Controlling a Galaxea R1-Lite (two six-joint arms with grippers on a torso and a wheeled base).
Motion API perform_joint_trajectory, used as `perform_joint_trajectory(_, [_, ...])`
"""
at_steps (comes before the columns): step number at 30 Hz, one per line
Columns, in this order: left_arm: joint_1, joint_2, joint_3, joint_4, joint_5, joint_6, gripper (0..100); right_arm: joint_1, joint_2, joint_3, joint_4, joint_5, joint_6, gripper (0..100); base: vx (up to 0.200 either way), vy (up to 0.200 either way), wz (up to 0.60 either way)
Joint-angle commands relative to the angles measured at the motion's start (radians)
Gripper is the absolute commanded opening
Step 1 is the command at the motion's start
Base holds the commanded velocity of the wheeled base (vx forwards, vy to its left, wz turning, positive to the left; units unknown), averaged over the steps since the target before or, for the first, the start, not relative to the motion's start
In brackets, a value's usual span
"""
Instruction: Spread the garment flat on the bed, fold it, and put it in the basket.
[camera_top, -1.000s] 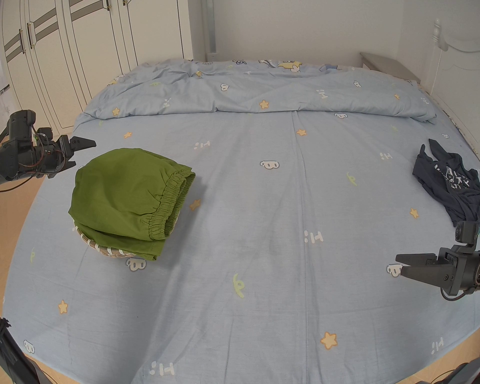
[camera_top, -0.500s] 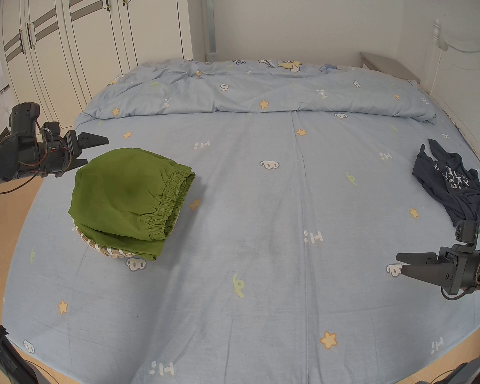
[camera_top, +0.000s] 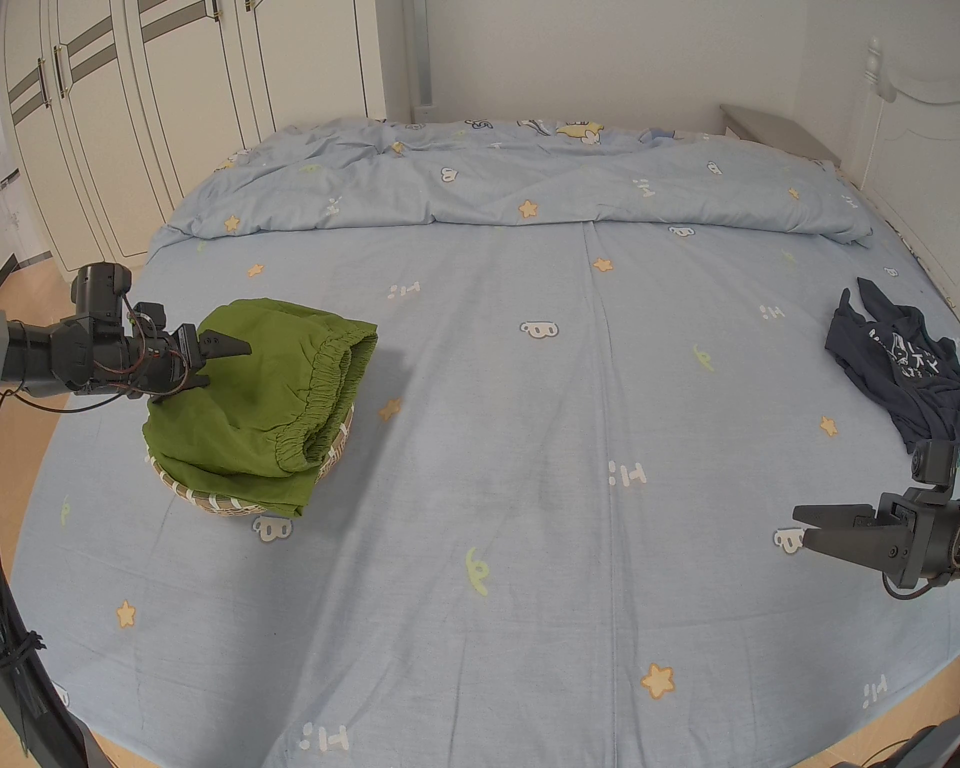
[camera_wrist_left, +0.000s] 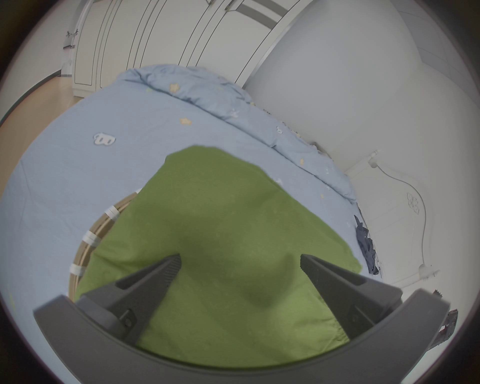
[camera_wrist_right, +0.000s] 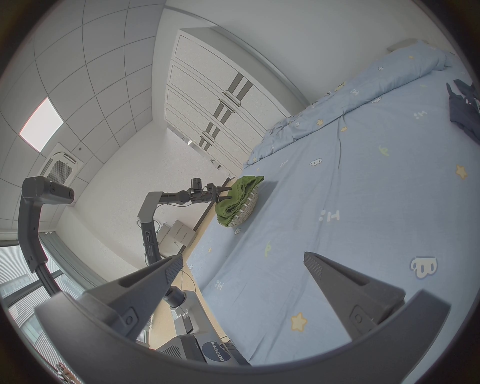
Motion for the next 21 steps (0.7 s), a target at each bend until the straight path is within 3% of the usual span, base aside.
perform_joint_trajectory(1, [-0.003,0.086,-0.027,0.003,0.003,0.002,100,0.001,0.001,0.001,0.000,0.000,0.000,100,0.000,0.000,0.00])
perform_joint_trajectory(12, [-0.019,-0.079,0.032,0.003,-0.006,-0.056,100,0.003,0.000,-0.001,0.000,0.000,0.000,100,0.000,0.000,0.00])
perform_joint_trajectory(21, [-0.028,-0.372,0.134,-0.003,-0.006,-0.091,100,0.000,-0.002,-0.001,-0.002,0.002,0.000,100,0.000,0.000,0.00])
